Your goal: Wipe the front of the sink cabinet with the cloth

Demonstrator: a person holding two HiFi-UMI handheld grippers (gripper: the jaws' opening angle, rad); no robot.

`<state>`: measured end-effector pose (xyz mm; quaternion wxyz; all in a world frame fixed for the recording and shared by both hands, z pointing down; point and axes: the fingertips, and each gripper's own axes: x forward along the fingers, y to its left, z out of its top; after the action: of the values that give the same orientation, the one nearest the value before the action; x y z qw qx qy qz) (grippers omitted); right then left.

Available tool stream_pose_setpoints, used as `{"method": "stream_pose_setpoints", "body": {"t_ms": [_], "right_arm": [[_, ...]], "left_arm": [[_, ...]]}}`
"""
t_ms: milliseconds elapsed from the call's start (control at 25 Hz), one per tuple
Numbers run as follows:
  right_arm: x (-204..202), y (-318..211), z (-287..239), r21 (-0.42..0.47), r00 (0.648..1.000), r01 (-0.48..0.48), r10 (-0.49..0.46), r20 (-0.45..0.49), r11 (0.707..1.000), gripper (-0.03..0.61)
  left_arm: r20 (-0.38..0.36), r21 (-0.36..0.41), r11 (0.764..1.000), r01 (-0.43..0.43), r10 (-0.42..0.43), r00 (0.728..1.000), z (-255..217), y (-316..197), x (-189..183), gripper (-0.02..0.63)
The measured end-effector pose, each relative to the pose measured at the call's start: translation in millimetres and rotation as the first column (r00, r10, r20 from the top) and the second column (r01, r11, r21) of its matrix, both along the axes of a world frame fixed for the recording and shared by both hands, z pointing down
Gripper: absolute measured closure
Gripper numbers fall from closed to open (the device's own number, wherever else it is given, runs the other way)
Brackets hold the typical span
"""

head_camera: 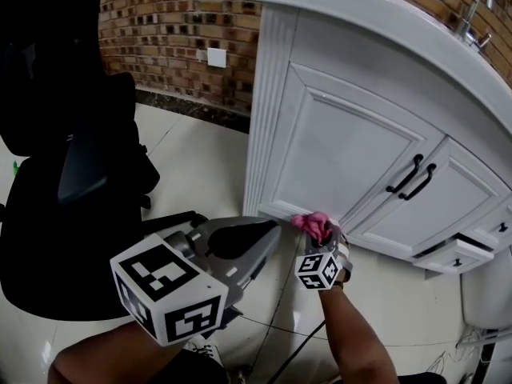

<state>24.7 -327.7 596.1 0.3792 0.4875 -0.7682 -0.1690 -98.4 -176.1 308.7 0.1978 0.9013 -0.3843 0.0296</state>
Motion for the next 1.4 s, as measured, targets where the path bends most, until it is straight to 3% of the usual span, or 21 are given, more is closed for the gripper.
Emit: {"method": "stream_pose_setpoints", "body": {"t_ms": [240,400,520,640,760,920,1120,1280,1400], "right_arm": [[0.6,3.0,-3.5,-0.159,1.000,0.004,-0.006,-0.011,0.987,0.433],[-5.0,13.7,-32.6,-0.161,0.999,0.032,-0.026,0.039,0.986,0.433],[-23.6,29.3,-83.3,-0.062,0.992,0.091,-0.085,0.091,0.994,0.434],[-46.4,42.1,-163.9,0.116,0.981,0.146,-0.159,0.109,0.982,0.433],[-70.6,51.5,-252.0,0.302,0.974,0.184,-0.215,0.072,0.935,0.433],[-93.6,56.8,-340.0,0.478,0.970,0.236,-0.237,-0.058,0.846,0.433],[-112.3,43.5,-391.2,0.564,0.967,0.254,-0.226,-0.120,0.786,0.433],[-116.4,17.6,-412.8,0.574,0.979,0.197,-0.191,-0.071,0.795,0.433],[-123.2,9.1,-420.9,0.596,0.983,0.180,-0.170,-0.074,0.782,0.433]], "left_arm": [[0.009,0.015,1.000,0.018,-0.019,1.000,1.2,0.6,-8.7,0.609],[0.002,0.021,0.999,0.048,-0.048,0.999,0.3,-0.7,-22.4,0.609],[-0.025,0.038,0.997,0.074,-0.073,0.997,-7.9,0.6,-35.8,0.609],[-0.053,0.063,0.993,0.095,-0.091,0.994,-17.4,4.8,-44.2,0.609],[-0.057,0.065,0.993,0.097,-0.093,0.994,-19.6,8.8,-47.5,0.609],[-0.059,0.074,0.993,0.091,-0.087,0.994,-24.8,13.2,-45.6,0.610],[-0.047,0.077,0.993,0.085,-0.082,0.996,-21.4,15.1,-42.5,0.609],[-0.024,0.077,0.995,0.058,-0.056,0.998,-17.8,16.2,-32.0,0.609],[-0.036,0.083,0.995,0.062,-0.060,0.998,-20.4,15.6,-35.3,0.610]]}}
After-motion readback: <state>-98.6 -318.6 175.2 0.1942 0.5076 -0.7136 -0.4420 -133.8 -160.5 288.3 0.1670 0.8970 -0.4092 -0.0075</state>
